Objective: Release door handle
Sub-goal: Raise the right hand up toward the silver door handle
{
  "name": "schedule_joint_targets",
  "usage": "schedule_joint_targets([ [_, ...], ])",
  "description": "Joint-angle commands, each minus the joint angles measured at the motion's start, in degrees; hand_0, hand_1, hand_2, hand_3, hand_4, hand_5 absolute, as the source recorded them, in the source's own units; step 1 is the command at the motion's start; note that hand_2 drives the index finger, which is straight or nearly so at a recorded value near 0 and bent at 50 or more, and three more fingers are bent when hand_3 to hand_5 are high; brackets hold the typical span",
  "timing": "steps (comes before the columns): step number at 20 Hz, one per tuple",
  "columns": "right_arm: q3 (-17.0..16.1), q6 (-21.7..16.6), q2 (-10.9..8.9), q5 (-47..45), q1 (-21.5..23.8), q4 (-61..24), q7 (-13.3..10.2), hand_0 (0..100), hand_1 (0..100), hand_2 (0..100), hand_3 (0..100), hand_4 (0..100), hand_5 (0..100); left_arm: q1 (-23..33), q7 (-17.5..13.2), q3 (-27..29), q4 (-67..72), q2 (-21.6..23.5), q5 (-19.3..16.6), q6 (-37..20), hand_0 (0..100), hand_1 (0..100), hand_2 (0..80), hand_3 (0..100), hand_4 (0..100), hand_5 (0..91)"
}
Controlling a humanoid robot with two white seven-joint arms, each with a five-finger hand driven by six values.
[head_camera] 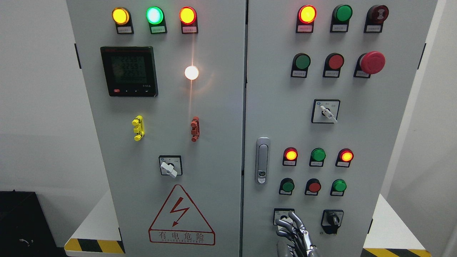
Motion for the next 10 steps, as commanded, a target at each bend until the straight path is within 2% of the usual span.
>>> schedule_joint_targets([
  [1,0.38,0.74,0.06,15.2,-2.02,0.11,1.32,56,38,3,92,95,99,0.97,0.01,0.0,-0.01,0.0,0.02,-0.05,12,56,0.0,0,0,0.0],
  [6,0.38,0.57,0.15,29.17,-2.11,0.28,5.81,57,38,4,95,96,100,0.97,0.01,0.0,0.08,0.0,0.02,-0.05,12,56,0.0,0,0,0.0],
  [10,0.38,0.65,0.41,42.27,-2.45,1.42,6.25,57,38,4,96,95,96,0.97,0.01,0.0,-0.01,0.0,0.02,-0.05,12,56,0.0,0,0,0.0],
])
